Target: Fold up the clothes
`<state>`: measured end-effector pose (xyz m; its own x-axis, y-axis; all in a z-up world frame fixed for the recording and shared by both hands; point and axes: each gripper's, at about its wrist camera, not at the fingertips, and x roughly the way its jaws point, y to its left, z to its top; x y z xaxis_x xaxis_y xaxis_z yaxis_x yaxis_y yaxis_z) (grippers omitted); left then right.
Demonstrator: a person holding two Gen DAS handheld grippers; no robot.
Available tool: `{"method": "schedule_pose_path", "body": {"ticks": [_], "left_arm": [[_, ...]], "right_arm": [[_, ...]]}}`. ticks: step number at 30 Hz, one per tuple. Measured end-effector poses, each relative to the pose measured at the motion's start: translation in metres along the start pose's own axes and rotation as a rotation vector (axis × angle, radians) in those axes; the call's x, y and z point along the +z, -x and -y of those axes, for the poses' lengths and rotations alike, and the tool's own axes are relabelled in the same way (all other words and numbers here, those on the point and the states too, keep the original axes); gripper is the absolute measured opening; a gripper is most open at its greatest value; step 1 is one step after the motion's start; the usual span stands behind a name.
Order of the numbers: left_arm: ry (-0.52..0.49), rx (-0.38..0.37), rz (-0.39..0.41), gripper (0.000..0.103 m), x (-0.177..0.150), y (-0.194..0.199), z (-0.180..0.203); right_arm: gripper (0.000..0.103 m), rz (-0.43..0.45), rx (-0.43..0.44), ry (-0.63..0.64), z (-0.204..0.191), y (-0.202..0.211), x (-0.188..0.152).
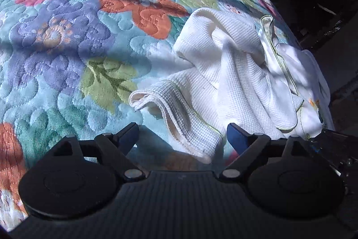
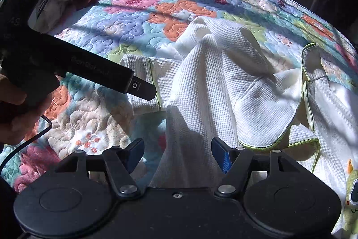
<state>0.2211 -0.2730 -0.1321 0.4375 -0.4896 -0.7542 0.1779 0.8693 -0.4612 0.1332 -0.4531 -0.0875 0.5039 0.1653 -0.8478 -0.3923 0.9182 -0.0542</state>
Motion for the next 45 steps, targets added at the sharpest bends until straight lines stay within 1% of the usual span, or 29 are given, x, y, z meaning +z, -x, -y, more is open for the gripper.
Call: {"method": "schedule_pose_path", "body": {"ticks": [1,2,3,4,5,8,11,13,15,19,21,23,27,30,32,33,36,39,41,45], "left_arm": [[0.006,-0.004,0.016,0.084,0.002,-0.004,-0.002],[-0.009,0.002,0.036,0.061,0.003,-0.005,0.0],[-0.058,0.019,0.049,0.037,0.004,-0.004,0.004],[-0.113,0.038,0.061,0.006,0.005,-0.003,0.01],[-0.167,0.056,0.073,0.006,0.006,-0.001,0.015],[-0.207,0.052,0.149,0.006,0.005,0.019,0.019],[-0.236,0.109,0.223,0.006,0.007,0.043,0.02],[-0.256,0.171,0.273,0.006,0.009,0.06,0.018],[-0.278,0.245,0.33,0.006,0.011,0.078,0.014],[-0.267,0.328,0.414,0.006,0.018,0.107,-0.001],[-0.268,0.396,0.476,0.006,0.022,0.121,-0.008],[-0.251,0.443,0.533,0.006,0.025,0.135,-0.014],[-0.22,0.532,0.626,0.006,0.033,0.163,-0.027],[-0.208,0.644,0.69,0.006,0.036,0.179,-0.037],[-0.175,0.701,0.717,0.006,0.041,0.19,-0.046],[-0.149,0.728,0.727,0.006,0.044,0.197,-0.053],[-0.059,0.775,0.739,0.006,0.052,0.216,-0.075],[-0.02,0.848,0.728,0.006,0.051,0.225,-0.091],[0.013,0.893,0.668,0.007,0.049,0.224,-0.105],[0.108,0.926,0.512,0.007,0.023,0.209,-0.139]], "right_arm": [[0.071,-0.01,-0.021,0.011,-0.001,-0.004,-0.002],[0.071,-0.02,-0.036,0.014,-0.001,-0.007,-0.005],[0.071,-0.027,-0.038,0.003,0.002,-0.01,-0.007],[0.071,-0.033,-0.036,-0.015,0.006,-0.011,-0.009],[0.072,-0.037,-0.026,-0.047,0.012,-0.012,-0.011],[0.072,-0.042,-0.007,-0.134,0.025,-0.014,-0.013],[0.072,-0.049,-0.022,-0.182,0.032,-0.015,-0.012],[0.072,-0.057,-0.041,-0.199,0.035,-0.015,-0.011],[0.072,-0.061,-0.035,-0.219,0.038,-0.013,-0.012],[0.072,-0.059,0.002,-0.277,0.046,-0.008,-0.013],[0.072,-0.06,0.019,-0.315,0.051,-0.006,-0.013],[0.072,-0.072,0.035,-0.359,0.055,-0.003,-0.013],[0.072,-0.058,0.037,-0.398,0.063,0.004,-0.013],[0.072,-0.05,0.024,-0.405,0.068,0.007,-0.013],[0.072,-0.045,0.018,-0.417,0.072,0.009,-0.012],[0.072,-0.041,0.009,-0.421,0.074,0.01,-0.012],[0.072,-0.026,-0.024,-0.41,0.077,0.015,-0.009],[0.072,-0.012,-0.046,-0.403,0.079,0.019,-0.007],[0.072,-0.008,-0.062,-0.399,0.08,0.02,-0.007],[0.072,-0.009,-0.086,-0.396,0.08,0.019,-0.007]]}}
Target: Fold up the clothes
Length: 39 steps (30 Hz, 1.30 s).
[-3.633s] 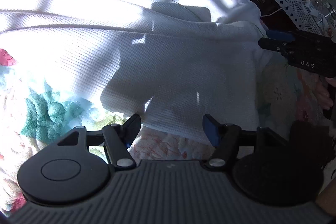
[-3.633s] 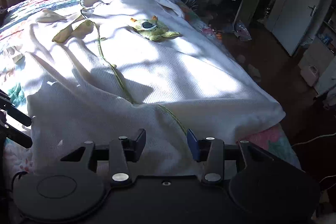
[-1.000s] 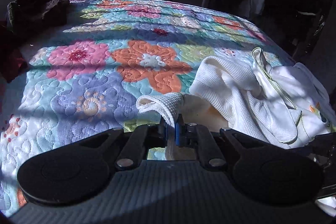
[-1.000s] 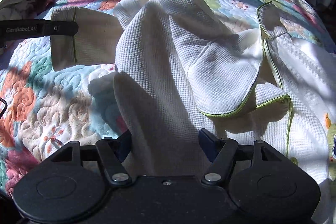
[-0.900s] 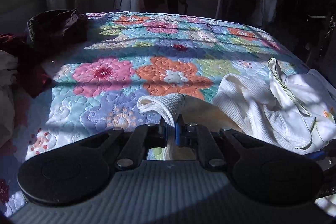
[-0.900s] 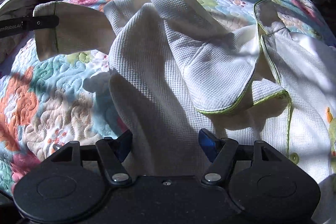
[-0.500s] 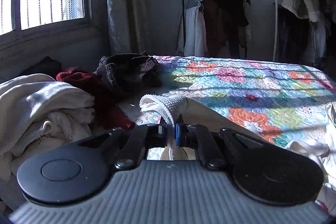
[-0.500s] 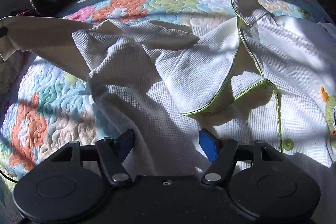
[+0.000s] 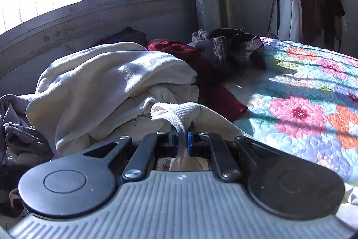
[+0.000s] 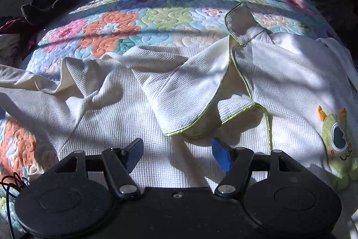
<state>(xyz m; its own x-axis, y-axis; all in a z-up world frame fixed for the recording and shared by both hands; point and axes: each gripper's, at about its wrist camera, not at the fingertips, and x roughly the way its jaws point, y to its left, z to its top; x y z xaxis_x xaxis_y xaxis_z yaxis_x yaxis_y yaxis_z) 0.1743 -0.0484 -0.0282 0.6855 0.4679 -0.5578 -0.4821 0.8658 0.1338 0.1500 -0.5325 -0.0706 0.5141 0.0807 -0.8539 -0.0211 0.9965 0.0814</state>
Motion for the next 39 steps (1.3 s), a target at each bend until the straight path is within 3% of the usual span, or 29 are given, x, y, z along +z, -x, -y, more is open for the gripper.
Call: {"method": "schedule_pose_path", "body": {"ticks": [4,6,7,9,11,12,17,23,26,29,32,37,39], "left_arm": [[-0.013,-0.031,-0.274,0.011,-0.046,-0.025,-0.012],[0.014,-0.101,-0.396,0.022,-0.061,-0.025,-0.015],[0.018,-0.136,-0.414,0.033,-0.063,-0.019,-0.014],[-0.045,-0.185,-0.351,0.045,-0.057,0.004,0.001],[-0.157,-0.237,-0.25,0.068,-0.047,0.03,0.029],[-0.215,-0.263,-0.197,0.072,-0.042,0.043,0.044],[-0.395,-0.491,-0.027,0.077,-0.03,0.088,0.117],[-0.579,-0.763,0.09,0.079,-0.034,0.101,0.186],[-0.684,-0.898,0.04,0.081,-0.046,0.096,0.223],[-0.739,-0.952,0.008,0.081,-0.054,0.094,0.25],[-0.799,-0.973,0.083,0.081,-0.051,0.094,0.262],[-0.889,-0.971,0.208,0.081,-0.037,0.087,0.284],[-0.899,-1.034,0.225,0.082,-0.032,0.085,0.293]], "right_arm": [[0.072,0.008,-0.022,-0.009,0.002,0.001,0.001],[0.072,0.018,-0.031,-0.021,0.005,0.001,0.001],[0.072,0.023,-0.034,-0.028,0.007,0.002,0.002],[0.072,0.032,-0.038,-0.045,0.012,0.002,0.004],[0.072,0.059,-0.048,-0.071,0.017,0.002,0.008],[0.072,0.076,-0.05,-0.093,0.021,0.002,0.011],[0.072,0.133,-0.005,-0.187,0.037,-0.002,0.021],[0.072,0.093,0.059,-0.182,0.042,-0.018,0.015],[0.056,0.069,0.033,-0.022,0.031,-0.035,0.033],[0.006,0.059,0.016,0.037,0.034,-0.05,0.052],[0.004,0.126,0.095,0.005,0.046,-0.046,0.069],[0.004,0.237,0.098,0.025,0.048,-0.027,0.102],[0.004,0.266,0.098,0.027,0.048,-0.022,0.117]]}}
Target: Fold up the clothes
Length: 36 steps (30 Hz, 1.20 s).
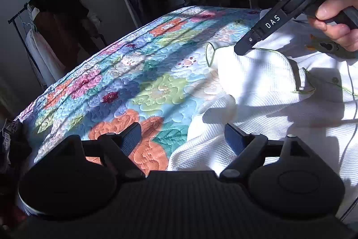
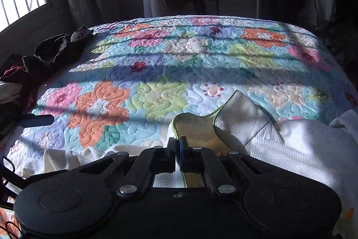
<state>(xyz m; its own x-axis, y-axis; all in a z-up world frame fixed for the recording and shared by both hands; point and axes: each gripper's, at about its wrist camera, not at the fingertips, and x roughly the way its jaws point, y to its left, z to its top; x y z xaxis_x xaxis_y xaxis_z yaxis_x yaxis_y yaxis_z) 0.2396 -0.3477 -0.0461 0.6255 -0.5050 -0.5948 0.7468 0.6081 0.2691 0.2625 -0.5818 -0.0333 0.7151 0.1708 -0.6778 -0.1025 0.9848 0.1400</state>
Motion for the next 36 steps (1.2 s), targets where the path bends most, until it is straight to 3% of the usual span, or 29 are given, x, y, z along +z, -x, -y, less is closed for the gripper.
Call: {"method": "schedule_pose_path", "body": {"ticks": [4,6,8,10,12,14,15,16,17,18,19,20,24,28,30,32,36], "left_arm": [[0.02,-0.154,0.058,0.087,0.015,-0.02,-0.003],[0.041,-0.171,0.039,0.088,0.026,-0.04,-0.004],[0.076,-0.134,0.0,0.089,0.036,-0.064,-0.007],[0.125,-0.105,-0.032,0.089,0.044,-0.086,-0.012],[0.217,-0.149,-0.059,0.089,0.045,-0.104,-0.023],[0.284,-0.199,-0.105,0.088,0.042,-0.119,-0.031],[0.305,-0.206,-0.125,0.084,0.04,-0.125,-0.033],[0.311,-0.183,-0.15,0.065,0.036,-0.13,-0.033],[0.3,-0.161,-0.177,0.039,0.034,-0.134,-0.032],[0.286,-0.141,-0.2,0.027,0.032,-0.138,-0.032],[0.274,-0.121,-0.206,0.011,0.028,-0.14,-0.033],[0.262,-0.119,-0.184,0.008,0.026,-0.139,-0.034],[0.222,-0.107,-0.171,0.012,0.024,-0.138,-0.035],[0.231,-0.133,-0.2,0.05,0.029,-0.143,-0.037],[0.211,-0.111,-0.174,0.055,0.03,-0.138,-0.036],[0.195,-0.094,-0.167,0.07,0.03,-0.137,-0.038],[0.183,-0.108,-0.184,0.075,0.022,-0.138,-0.045]], "right_arm": [[0.004,0.068,-0.01,0.008,0.005,0.002,0.034],[0.004,0.119,-0.016,-0.01,0.01,0.006,0.056],[0.004,0.136,-0.011,-0.02,0.014,0.005,0.073],[0.004,0.146,-0.06,0.009,0.012,-0.001,0.085],[0.004,0.144,-0.107,0.01,0.015,-0.009,0.094],[0.006,0.135,-0.084,0.024,0.018,-0.016,0.097],[0.01,0.124,-0.08,0.032,0.02,-0.018,0.098],[0.015,0.116,-0.09,0.032,0.023,-0.018,0.098],[0.034,0.112,-0.102,0.03,0.026,-0.018,0.098],[0.05,0.111,-0.117,0.023,0.03,-0.017,0.096],[0.054,0.1,-0.133,0.016,0.036,-0.018,0.094],[0.054,0.088,-0.149,0.01,0.042,-0.019,0.091],[0.054,-0.004,-0.222,-0.01,0.069,-0.034,0.072],[0.054,-0.109,-0.263,-0.03,0.093,-0.055,0.051],[0.054,-0.148,-0.277,-0.015,0.099,-0.064,0.043],[0.054,-0.174,-0.283,0.004,0.103,-0.073,0.038],[0.061,-0.171,-0.265,0.0,0.107,-0.084,0.036]]}}
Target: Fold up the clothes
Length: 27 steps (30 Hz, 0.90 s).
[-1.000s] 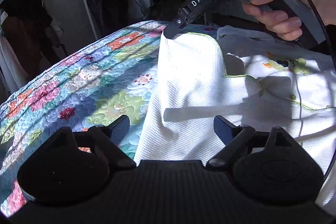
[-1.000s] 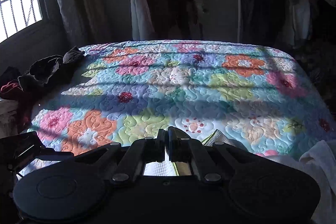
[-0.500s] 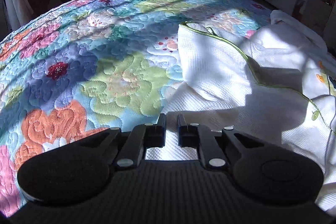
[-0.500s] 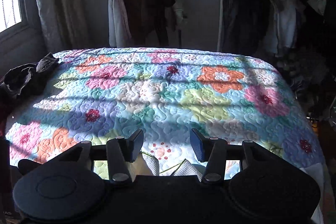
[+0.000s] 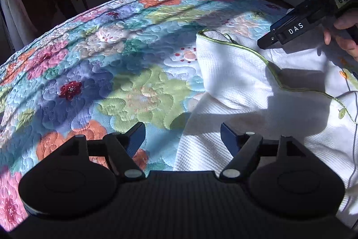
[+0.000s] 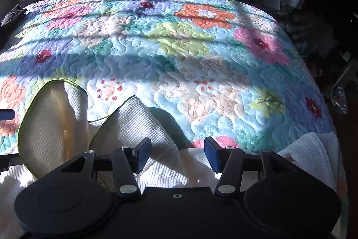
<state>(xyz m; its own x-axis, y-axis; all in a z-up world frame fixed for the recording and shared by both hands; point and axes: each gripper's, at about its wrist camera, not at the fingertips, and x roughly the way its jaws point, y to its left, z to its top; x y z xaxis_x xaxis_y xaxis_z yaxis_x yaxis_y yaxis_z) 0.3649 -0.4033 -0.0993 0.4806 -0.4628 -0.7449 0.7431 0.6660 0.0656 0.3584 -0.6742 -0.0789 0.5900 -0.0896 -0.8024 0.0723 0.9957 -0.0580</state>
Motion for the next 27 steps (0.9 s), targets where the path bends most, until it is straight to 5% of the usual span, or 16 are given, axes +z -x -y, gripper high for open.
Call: {"method": "schedule_pose_path", "body": {"ticks": [3,6,8,9,12,18,21,25,27], "left_arm": [[0.018,-0.005,-0.036,0.075,-0.012,-0.007,-0.005],[0.028,-0.026,-0.022,0.063,-0.025,-0.008,-0.004],[0.001,-0.091,-0.008,0.008,-0.027,-0.004,0.0],[-0.011,-0.094,-0.015,0.005,-0.027,-0.002,0.004],[-0.086,-0.038,0.006,0.005,-0.022,0.005,0.02],[0.01,0.031,0.049,0.004,-0.01,0.012,0.008],[-0.046,0.122,0.052,0.002,-0.006,0.011,0.004],[-0.034,0.138,0.008,0.003,-0.007,0.005,-0.003],[-0.043,0.211,-0.032,0.003,-0.011,-0.003,-0.005]], "right_arm": [[0.066,-0.045,0.019,-0.023,-0.003,-0.017,0.001],[0.066,-0.073,0.037,-0.021,-0.011,-0.028,-0.004],[0.058,-0.05,0.035,-0.008,-0.015,-0.027,-0.007],[0.029,-0.044,0.037,-0.007,-0.017,-0.027,-0.008],[0.01,-0.03,0.041,-0.02,-0.015,-0.019,-0.003],[0.008,0.141,-0.082,-0.071,0.007,0.012,0.02],[0.008,0.205,-0.092,-0.124,0.021,0.018,0.031],[0.009,0.169,-0.089,-0.097,0.019,0.0,0.038],[0.017,0.115,-0.121,-0.084,0.016,-0.014,0.036]]}}
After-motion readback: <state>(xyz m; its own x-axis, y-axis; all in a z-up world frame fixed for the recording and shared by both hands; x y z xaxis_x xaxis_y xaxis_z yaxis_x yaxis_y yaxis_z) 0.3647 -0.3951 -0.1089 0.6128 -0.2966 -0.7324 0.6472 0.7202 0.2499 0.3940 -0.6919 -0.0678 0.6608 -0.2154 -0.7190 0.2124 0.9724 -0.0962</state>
